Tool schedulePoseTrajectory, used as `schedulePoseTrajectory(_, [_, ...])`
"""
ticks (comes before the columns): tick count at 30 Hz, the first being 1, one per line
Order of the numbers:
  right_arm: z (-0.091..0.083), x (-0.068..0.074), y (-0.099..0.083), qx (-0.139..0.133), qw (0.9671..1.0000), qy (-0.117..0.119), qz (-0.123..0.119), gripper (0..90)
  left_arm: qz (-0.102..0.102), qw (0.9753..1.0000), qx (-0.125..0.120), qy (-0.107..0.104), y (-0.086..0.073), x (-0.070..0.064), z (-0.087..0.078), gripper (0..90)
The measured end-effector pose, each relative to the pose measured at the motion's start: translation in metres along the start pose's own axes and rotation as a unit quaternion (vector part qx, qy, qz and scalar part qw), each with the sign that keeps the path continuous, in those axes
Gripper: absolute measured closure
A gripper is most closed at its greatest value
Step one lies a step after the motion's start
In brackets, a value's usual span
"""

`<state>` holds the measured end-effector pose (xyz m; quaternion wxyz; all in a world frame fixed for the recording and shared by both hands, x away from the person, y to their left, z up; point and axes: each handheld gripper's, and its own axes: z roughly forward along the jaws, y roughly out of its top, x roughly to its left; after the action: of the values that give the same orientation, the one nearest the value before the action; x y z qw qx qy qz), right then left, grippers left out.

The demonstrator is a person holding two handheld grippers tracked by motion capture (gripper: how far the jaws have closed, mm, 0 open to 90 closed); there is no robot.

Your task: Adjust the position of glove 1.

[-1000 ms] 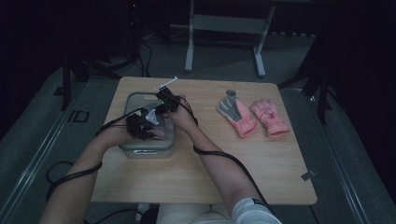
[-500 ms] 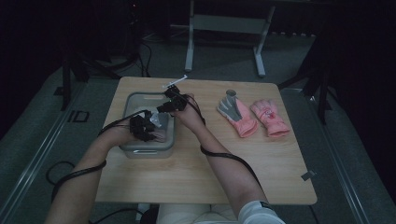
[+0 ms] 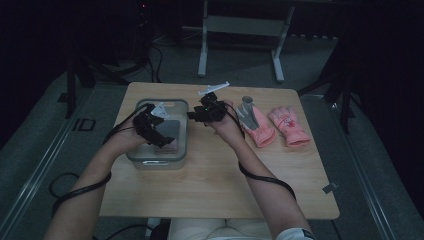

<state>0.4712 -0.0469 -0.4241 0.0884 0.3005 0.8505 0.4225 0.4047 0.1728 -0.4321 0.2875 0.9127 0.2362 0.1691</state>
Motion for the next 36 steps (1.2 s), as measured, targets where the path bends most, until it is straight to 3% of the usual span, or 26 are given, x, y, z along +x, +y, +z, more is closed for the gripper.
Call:
schedulePoseTrajectory(4, [-0.019,-0.005,-0.009,-0.002,0.9999,-0.008,-0.008,57.8,-0.006,0.9996,-0.028,0.006,0.015,-0.018,0.001,9.3])
schedulePoseTrajectory(8, [-0.042,-0.015,-0.017,-0.014,0.9997,-0.018,-0.011,57.9,-0.008,0.9982,-0.053,-0.025,0.030,-0.038,0.006,1.9])
schedulePoseTrajectory(10, [-0.049,-0.018,-0.021,-0.016,0.9991,-0.033,-0.019,57.9,-0.004,0.9964,-0.076,-0.036,0.038,-0.049,0.009,1.9])
schedulePoseTrajectory(11, [-0.054,-0.020,-0.024,-0.017,0.9991,-0.033,-0.021,57.9,-0.002,0.9959,-0.083,-0.036,0.040,-0.053,0.010,1.9])
schedulePoseTrajectory(12, [-0.057,-0.021,-0.026,-0.020,0.9991,-0.032,-0.020,57.9,-0.001,0.9941,-0.097,-0.049,0.044,-0.058,0.013,1.9])
schedulePoseTrajectory(17, [-0.073,-0.035,-0.040,-0.025,0.9976,-0.052,-0.039,60.9,0.001,0.9920,-0.106,-0.068,0.051,-0.077,0.028,2.1])
schedulePoseTrajectory(20, [-0.078,-0.050,-0.052,-0.010,0.9974,-0.062,-0.036,62.6,-0.006,0.9898,-0.122,-0.074,0.049,-0.089,0.037,2.2])
schedulePoseTrajectory(21, [-0.078,-0.050,-0.052,-0.010,0.9974,-0.062,-0.036,62.6,-0.006,0.9898,-0.122,-0.074,0.049,-0.089,0.037,2.2])
schedulePoseTrajectory(22, [-0.080,-0.055,-0.056,-0.006,0.9975,-0.064,-0.030,63.2,-0.011,0.9897,-0.122,-0.074,0.047,-0.098,0.045,2.2])
schedulePoseTrajectory(24, [-0.089,-0.070,-0.066,-0.003,0.9971,-0.074,-0.017,63.6,-0.020,0.9879,-0.125,-0.089,0.044,-0.104,0.050,2.2])
schedulePoseTrajectory(25, [-0.091,-0.074,-0.068,-0.002,0.9969,-0.077,-0.016,63.7,-0.019,0.9875,-0.130,-0.086,0.042,-0.109,0.053,2.2])
schedulePoseTrajectory(29, [-0.094,-0.096,-0.079,0.014,0.9939,-0.107,-0.018,64.0,-0.038,0.9801,-0.144,-0.132,0.038,-0.124,0.062,3.0])
schedulePoseTrajectory(30, [-0.094,-0.103,-0.082,0.019,0.9937,-0.110,-0.011,63.9,-0.031,0.9808,-0.139,-0.134,0.036,-0.129,0.064,2.9])
schedulePoseTrajectory(32, [-0.092,-0.110,-0.088,0.030,0.9906,-0.132,-0.020,64.0,-0.016,0.9833,-0.121,-0.135,0.033,-0.137,0.072,2.9])
schedulePoseTrajectory(34, [-0.089,-0.117,-0.093,0.029,0.9908,-0.131,-0.013,64.0,-0.009,0.9849,-0.106,-0.137,0.030,-0.144,0.078,2.9])
schedulePoseTrajectory(36, [-0.084,-0.124,-0.097,0.038,0.9894,-0.139,-0.013,64.9,-0.009,0.9857,-0.109,-0.129,0.026,-0.149,0.081,2.9])
